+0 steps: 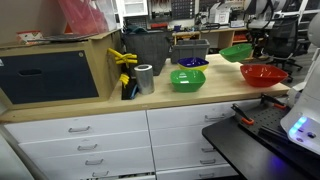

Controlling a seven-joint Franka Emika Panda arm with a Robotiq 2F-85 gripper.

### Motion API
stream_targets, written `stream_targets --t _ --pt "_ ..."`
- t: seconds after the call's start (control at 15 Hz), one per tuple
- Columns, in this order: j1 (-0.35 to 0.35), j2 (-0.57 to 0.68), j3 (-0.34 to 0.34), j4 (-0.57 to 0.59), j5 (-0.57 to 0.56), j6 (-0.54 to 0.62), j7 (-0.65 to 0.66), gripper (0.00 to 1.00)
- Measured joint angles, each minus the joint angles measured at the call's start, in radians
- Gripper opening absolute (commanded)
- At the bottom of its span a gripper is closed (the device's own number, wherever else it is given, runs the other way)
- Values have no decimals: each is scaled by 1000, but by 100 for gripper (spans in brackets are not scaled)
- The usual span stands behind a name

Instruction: Pick up the green bowl from the stack of bowls and place it on the counter

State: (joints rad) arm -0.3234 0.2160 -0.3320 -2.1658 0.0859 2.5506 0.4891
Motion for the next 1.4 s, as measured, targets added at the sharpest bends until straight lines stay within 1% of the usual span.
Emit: stream_targets --t 0.2,0.8,1.13,1.27,1.33,1.4 --pt "-1 28 0 11 91 6 -49 1" --pt "-14 65 18 12 239 6 -168 1" --pt "-52 106 50 10 336 4 -278 1" --pt "-67 122 56 10 351 4 -306 1" --pt "-74 128 56 10 351 3 -310 22" --pt "-79 132 56 10 351 2 -312 31"
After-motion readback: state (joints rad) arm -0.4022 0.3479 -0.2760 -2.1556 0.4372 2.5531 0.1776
